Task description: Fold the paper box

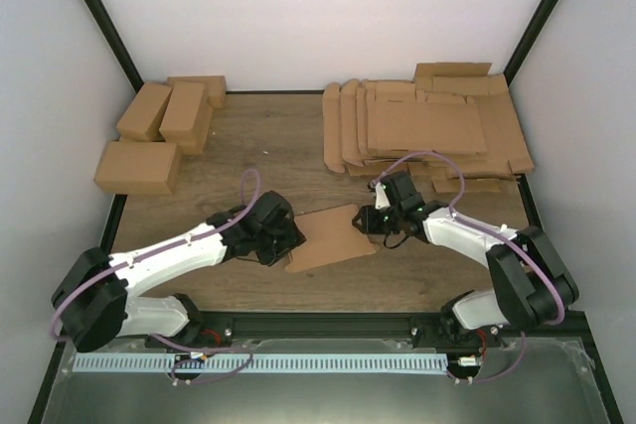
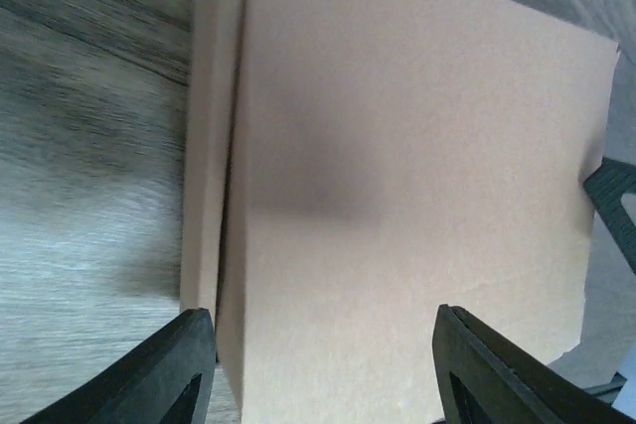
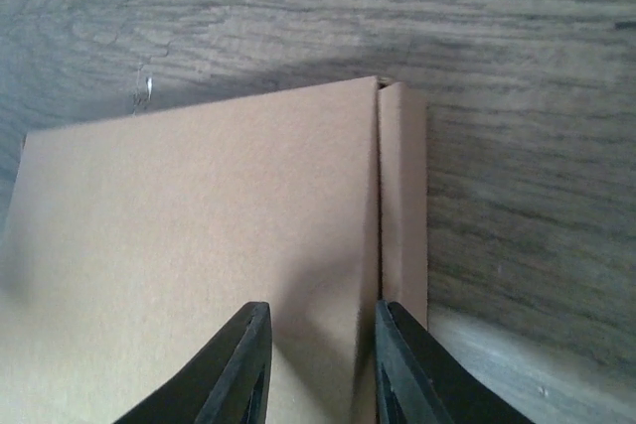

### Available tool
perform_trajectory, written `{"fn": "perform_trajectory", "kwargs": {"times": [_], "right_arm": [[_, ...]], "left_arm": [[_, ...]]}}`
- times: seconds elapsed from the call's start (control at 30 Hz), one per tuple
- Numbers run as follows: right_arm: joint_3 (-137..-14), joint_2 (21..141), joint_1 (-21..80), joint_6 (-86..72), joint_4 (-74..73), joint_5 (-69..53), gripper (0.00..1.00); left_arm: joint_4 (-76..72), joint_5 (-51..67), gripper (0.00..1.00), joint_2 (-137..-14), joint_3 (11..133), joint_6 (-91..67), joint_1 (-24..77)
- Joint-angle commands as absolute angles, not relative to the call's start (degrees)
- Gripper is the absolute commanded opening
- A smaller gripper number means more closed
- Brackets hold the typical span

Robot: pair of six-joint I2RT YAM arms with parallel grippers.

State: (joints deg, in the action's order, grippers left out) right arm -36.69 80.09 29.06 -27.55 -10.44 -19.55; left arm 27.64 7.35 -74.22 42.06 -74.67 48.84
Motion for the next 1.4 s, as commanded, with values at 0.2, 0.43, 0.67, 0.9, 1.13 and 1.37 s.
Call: {"fn": "perform_trajectory", "kwargs": {"times": [0.2,0.43,0.67,0.9,1.13,1.37], "right_arm": [[-38.33,76.01,29.71,-27.87,-20.56,-21.25,0.34],[-34.93,70.93,29.71,-30.7,-20.75,-20.24,0.44],[-30.71,70.43,29.71,-32.64,-17.37,-23.19,0.27],[-28.19,72.19,29.71,-33.49,-14.47,-24.03,0.15],[-27.81,72.55,29.71,-32.94,-14.98,-20.34,0.32],[-28.42,65.32,29.73,-33.22,-17.9,-16.91,0.42]], "left_arm": [[30.42,4.77,0.6,-68.59,38.61,-67.48,45.66],[28.41,10.2,0.61,-70.18,39.11,-55.48,39.87],[21.17,17.82,0.56,-74.06,35.77,-53.13,39.6],[17.81,18.32,0.41,-76.12,33.1,-53.06,39.57],[19.14,16.67,0.37,-77.87,33.99,-50.94,39.56],[21.41,13.22,0.38,-73.97,34.73,-48.93,39.59]]}}
